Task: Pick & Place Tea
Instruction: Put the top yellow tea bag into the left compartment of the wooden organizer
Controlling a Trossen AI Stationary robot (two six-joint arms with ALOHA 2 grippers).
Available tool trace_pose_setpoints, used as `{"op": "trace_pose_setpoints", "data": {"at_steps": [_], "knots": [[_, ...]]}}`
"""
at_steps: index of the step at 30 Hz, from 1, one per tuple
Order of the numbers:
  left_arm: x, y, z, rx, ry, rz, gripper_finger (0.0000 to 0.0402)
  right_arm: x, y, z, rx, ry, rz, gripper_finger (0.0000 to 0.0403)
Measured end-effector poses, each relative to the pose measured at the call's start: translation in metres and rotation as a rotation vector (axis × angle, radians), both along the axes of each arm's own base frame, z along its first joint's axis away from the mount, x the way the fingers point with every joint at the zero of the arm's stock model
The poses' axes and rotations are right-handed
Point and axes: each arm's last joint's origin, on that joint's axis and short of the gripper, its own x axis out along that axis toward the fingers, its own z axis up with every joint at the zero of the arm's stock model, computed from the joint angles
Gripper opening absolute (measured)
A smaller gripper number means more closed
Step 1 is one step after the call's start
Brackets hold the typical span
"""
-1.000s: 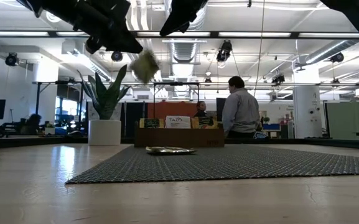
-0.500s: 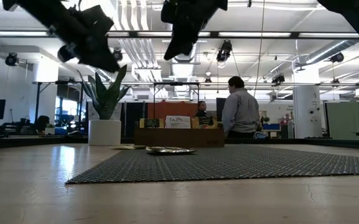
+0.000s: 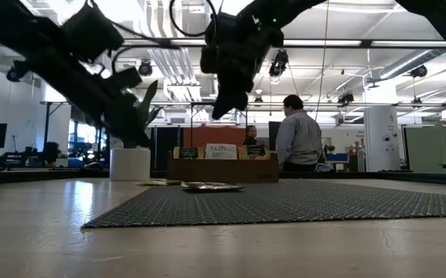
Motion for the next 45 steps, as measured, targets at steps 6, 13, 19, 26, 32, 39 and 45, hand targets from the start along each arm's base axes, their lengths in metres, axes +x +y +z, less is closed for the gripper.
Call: {"op": "trace_pose_setpoints", "data": {"at_steps": [6, 13, 19, 26, 32, 39, 45], "knots": [[0.006, 0.022, -0.019, 0.015, 0.092, 0.065, 0.011, 0.006, 0.009, -0.023, 0.05, -0.035, -0.083, 0.0009], [0.012, 0.029, -0.039, -0.071, 0.147, 0.007, 0.011, 0.011, 0.009, -0.045, 0.166, -0.12, -0.281, 0.0009], [0.016, 0.027, -0.048, -0.15, 0.143, -0.03, 0.011, 0.006, 0.012, -0.065, 0.227, -0.095, -0.365, 0.0009], [0.019, 0.026, -0.048, -0.239, 0.079, -0.015, 0.011, -0.001, 0.018, -0.086, 0.276, -0.077, -0.422, 0.0032], [0.024, 0.024, -0.042, -0.333, 0.014, -0.038, 0.011, -0.003, 0.019, -0.098, 0.327, -0.15, -0.502, 0.0083], [0.029, 0.02, -0.041, -0.359, -0.005, -0.033, 0.011, -0.014, 0.018, -0.117, 0.245, -0.153, -0.608, 0.0129], [0.029, 0.02, -0.041, -0.392, -0.03, 0.003, 0.011, -0.018, 0.019, -0.125, 0.261, -0.193, -0.612, 0.0143]]}}
